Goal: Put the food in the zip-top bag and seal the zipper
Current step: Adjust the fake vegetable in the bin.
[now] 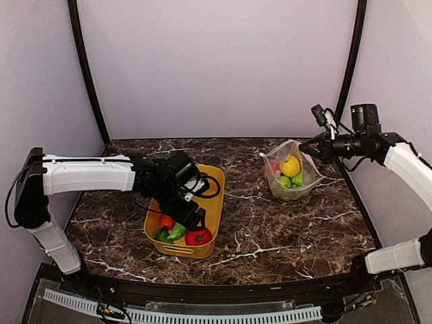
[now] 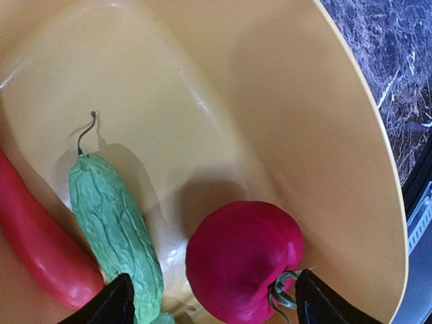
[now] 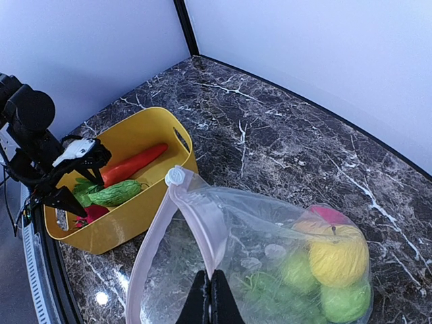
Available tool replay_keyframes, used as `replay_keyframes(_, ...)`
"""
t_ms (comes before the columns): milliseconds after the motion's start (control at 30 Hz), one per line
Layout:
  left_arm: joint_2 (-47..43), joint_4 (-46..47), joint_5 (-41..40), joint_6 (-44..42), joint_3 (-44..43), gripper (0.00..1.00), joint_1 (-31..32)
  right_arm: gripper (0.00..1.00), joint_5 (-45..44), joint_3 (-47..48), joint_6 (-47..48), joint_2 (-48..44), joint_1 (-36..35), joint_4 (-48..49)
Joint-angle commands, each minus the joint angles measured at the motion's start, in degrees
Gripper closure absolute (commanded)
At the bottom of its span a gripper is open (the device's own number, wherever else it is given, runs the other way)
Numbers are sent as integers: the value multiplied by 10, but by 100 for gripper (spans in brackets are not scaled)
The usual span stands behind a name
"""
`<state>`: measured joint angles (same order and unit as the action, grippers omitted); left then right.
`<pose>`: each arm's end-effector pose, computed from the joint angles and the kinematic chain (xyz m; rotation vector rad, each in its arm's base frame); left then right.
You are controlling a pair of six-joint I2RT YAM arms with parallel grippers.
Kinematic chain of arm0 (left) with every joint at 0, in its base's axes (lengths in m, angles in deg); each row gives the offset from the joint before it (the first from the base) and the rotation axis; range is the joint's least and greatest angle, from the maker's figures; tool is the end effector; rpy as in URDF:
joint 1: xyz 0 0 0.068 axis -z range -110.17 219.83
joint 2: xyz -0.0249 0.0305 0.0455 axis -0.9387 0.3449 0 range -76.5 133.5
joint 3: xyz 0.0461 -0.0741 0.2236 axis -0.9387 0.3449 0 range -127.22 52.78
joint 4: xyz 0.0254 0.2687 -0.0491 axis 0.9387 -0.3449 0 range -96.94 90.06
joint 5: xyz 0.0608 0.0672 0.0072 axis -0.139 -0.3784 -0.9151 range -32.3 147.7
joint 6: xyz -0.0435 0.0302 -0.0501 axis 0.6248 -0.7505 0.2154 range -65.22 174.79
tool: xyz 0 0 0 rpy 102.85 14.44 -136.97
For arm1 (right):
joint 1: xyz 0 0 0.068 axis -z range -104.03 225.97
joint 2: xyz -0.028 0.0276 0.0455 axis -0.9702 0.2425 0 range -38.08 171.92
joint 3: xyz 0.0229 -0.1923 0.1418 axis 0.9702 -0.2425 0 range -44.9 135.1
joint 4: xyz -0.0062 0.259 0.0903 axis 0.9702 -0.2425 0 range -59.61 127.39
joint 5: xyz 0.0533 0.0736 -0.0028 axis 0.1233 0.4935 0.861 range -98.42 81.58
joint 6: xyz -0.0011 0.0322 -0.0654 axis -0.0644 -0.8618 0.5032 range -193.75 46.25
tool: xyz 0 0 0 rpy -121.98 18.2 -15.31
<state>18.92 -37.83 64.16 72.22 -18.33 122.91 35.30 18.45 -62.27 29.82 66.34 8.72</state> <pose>0.2137 -0.2958 0.1719 0.8821 2.6179 -0.5220 0.2835 0.0905 0.3012 -0.8015 1.9075 0.7933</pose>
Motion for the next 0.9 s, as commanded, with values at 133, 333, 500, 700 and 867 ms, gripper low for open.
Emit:
replay_keyframes(133, -10, -2, 43, -1, 31, 18, 15, 100, -1, -6, -4, -4, 0, 18)
replay_keyframes(333, 28, 13, 67, -6, 35, 23, 17, 100, -2, -7, -4, -4, 1, 18)
replay_keyframes(500, 42, 9, 41, -6, 29, 24, 17, 100, -3, -10, -3, -6, 0, 18)
replay_keyframes(700, 44, 20, 30, -4, 31, 33, 17, 100, -2, -9, -5, -5, 0, 19)
replay_keyframes(867, 22, 30, 7, -3, 31, 45, 17, 100, 0, -8, -6, -2, 1, 18)
